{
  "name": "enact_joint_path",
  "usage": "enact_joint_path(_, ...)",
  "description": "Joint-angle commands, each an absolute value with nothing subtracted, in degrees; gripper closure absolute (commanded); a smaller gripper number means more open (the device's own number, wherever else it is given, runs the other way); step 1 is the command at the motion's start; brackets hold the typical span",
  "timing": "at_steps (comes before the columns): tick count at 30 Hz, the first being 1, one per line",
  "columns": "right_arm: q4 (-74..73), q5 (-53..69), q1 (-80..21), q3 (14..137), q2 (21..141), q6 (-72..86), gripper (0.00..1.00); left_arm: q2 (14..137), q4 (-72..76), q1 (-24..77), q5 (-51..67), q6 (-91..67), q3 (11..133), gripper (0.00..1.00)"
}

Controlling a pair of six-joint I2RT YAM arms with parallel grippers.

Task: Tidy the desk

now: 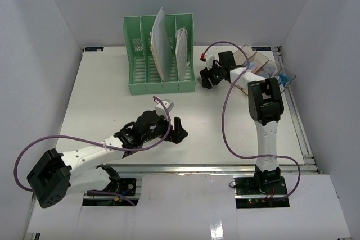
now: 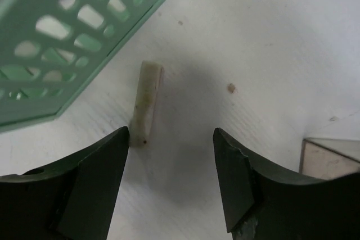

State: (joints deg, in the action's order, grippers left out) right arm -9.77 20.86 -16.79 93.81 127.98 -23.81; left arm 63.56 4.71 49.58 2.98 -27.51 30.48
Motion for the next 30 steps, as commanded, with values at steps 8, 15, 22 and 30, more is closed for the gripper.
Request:
enact_joint_path(8, -14.9, 20.2, -17.8, 102.8, 131.4, -23.3, 0.46, 60.8, 5.4, 49.5, 2.7, -28.2, 29.1, 0.02)
enact_joint_path(15, -20.1, 21.6, -17.8, 108.1, 134.4, -23.6, 0.65, 59.4, 5.3, 49.5, 2.6, -28.7, 28.1, 0.02)
enact_joint_path(22, -20.2, 22.1, -17.7, 106.5, 132.3, -23.6, 0.88, 58.0, 4.8, 49.5, 2.3, -28.8, 27.5, 0.02)
enact_joint_path(30, -12.0, 22.2, -14.5, 97.8, 119.4, -18.5, 0.92, 55.2, 5.2, 49.5, 1.9, -29.4, 25.4, 0.02)
